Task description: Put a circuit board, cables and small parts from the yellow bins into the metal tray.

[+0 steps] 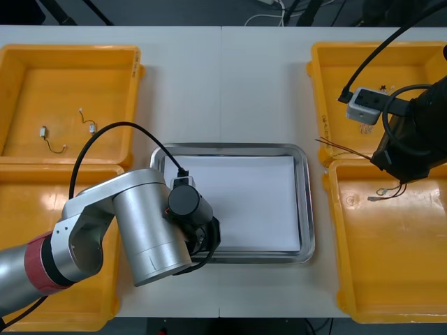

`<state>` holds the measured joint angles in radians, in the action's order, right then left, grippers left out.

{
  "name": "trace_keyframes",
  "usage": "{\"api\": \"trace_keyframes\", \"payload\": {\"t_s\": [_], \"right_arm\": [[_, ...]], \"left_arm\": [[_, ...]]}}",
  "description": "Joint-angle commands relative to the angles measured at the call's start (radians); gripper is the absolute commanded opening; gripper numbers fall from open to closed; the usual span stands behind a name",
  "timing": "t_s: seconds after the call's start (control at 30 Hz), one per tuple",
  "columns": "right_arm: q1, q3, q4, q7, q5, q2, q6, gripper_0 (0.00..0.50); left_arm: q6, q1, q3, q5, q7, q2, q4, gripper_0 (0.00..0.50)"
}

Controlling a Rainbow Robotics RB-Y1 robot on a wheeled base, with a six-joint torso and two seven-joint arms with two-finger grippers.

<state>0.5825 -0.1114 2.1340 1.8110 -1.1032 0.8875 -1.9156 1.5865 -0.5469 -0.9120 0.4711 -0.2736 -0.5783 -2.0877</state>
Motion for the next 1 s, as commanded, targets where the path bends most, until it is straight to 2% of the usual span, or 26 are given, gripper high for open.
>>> {"api": "trace_keyframes", "payload": {"t_s": [0.03, 0.1, 0.17, 0.2, 0.3, 0.33, 0.4, 0.47, 0.8, 1.0], "right_arm": [[0.033, -0.013, 0.026, 0.011, 0.009, -0.010, -0.004, 0.000], [0.033, -0.013, 0.026, 0.011, 0.008, -0.012, -0.004, 0.000], [0.033, -0.011, 0.026, 0.011, 0.006, -0.010, -0.004, 0.000], [0.033, -0.013, 0.026, 0.011, 0.006, -0.010, -0.004, 0.000], [0.033, -0.013, 0.026, 0.011, 0.008, -0.010, -0.004, 0.000], [0.033, -0.013, 0.026, 0.010, 0.006, -0.010, -0.004, 0.000], [0.033, -0.011, 0.026, 0.011, 0.006, -0.010, -0.004, 0.000], [0.033, -0.013, 0.026, 0.010, 0.005, -0.010, -0.004, 0.000], [0.033, -0.011, 0.026, 0.010, 0.000, -0.012, -0.004, 0.000], [0.033, -0.013, 0.026, 0.014, 0.006, -0.048, -0.004, 0.000]], "left_arm": [[-0.016, -0.024, -0.013, -0.012, 0.070, 0.026, -0.006, 0.044], [-0.017, -0.024, -0.015, -0.012, 0.071, 0.026, -0.006, 0.153], [-0.020, -0.024, -0.016, -0.014, 0.073, 0.026, -0.006, 0.214], [-0.023, -0.024, -0.019, -0.016, 0.076, 0.026, -0.008, 0.296], [-0.031, -0.022, -0.021, -0.020, 0.080, 0.023, -0.008, 0.402], [-0.033, -0.024, -0.021, -0.019, 0.080, 0.023, -0.008, 0.415], [-0.036, -0.022, -0.021, -0.020, 0.085, 0.020, -0.008, 0.475], [-0.040, -0.022, -0.021, -0.023, 0.089, 0.018, -0.008, 0.500], [-0.045, -0.025, -0.005, -0.043, 0.096, 0.012, -0.008, 0.500], [-0.014, -0.056, 0.054, -0.006, 0.082, 0.006, -0.009, 0.500]]}}
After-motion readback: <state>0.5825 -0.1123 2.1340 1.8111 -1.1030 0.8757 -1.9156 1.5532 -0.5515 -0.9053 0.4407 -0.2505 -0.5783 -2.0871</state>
